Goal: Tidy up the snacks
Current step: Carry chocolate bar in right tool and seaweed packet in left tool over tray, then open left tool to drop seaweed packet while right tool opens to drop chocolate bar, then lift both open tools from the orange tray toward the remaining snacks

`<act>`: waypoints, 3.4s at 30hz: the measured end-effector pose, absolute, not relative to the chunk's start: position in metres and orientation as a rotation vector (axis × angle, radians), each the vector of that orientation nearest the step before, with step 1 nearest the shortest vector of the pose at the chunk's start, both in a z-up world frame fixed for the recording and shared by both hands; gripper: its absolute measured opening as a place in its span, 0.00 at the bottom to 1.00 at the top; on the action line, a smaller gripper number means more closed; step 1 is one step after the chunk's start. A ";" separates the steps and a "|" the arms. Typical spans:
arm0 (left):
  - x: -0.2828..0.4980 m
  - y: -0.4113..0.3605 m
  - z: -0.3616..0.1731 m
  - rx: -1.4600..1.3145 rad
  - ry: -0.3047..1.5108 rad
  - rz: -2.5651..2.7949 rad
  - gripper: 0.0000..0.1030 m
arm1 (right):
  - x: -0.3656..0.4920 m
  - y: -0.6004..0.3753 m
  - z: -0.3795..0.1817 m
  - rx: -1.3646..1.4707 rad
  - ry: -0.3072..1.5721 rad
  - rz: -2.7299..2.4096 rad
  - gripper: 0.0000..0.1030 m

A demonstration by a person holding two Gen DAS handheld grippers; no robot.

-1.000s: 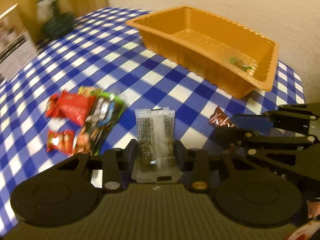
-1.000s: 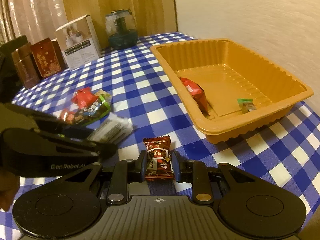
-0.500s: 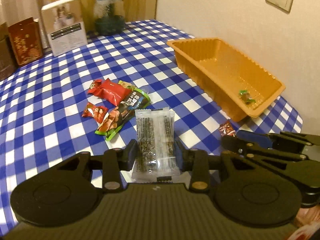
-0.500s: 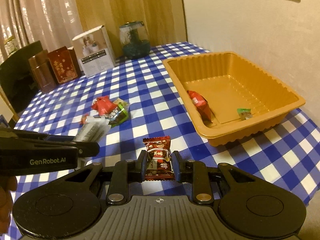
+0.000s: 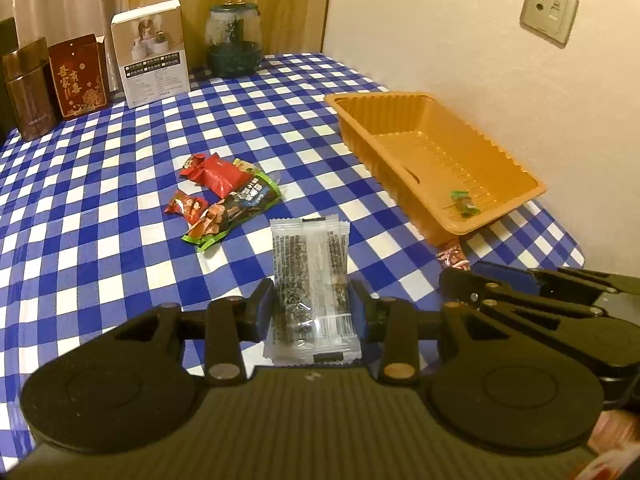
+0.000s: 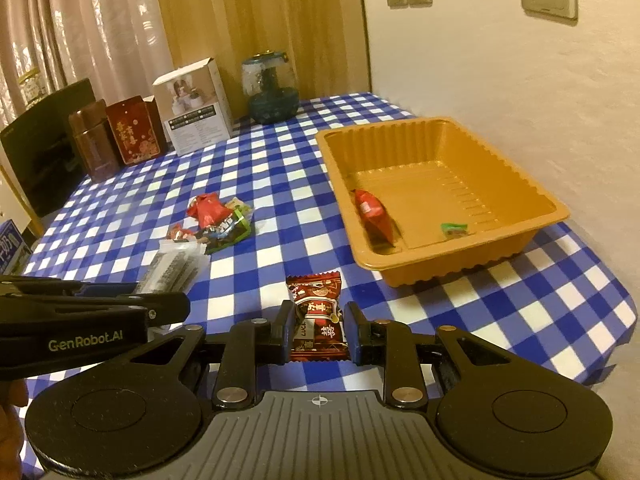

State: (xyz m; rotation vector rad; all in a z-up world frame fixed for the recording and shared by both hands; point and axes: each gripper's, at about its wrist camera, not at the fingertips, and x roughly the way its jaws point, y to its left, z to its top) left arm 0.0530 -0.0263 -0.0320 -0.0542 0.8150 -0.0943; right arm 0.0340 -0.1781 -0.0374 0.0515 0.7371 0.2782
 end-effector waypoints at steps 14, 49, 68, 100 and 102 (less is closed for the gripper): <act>0.054 -0.058 -0.011 -0.042 0.784 -0.144 0.35 | 0.027 -0.208 -0.017 0.062 0.709 0.254 0.26; 0.172 -0.153 -0.022 -0.041 0.785 -0.259 0.35 | 0.152 -0.307 -0.008 0.165 0.656 0.120 0.26; 0.198 -0.156 -0.038 -0.059 0.776 -0.295 0.39 | 0.168 -0.309 -0.017 0.168 0.680 0.087 0.26; 0.178 -0.097 -0.029 -0.026 0.748 -0.188 0.60 | 0.171 -0.310 -0.015 0.305 0.662 0.151 0.63; 0.176 -0.093 -0.029 -0.025 0.751 -0.183 0.60 | 0.169 -0.308 -0.015 0.291 0.661 0.144 0.63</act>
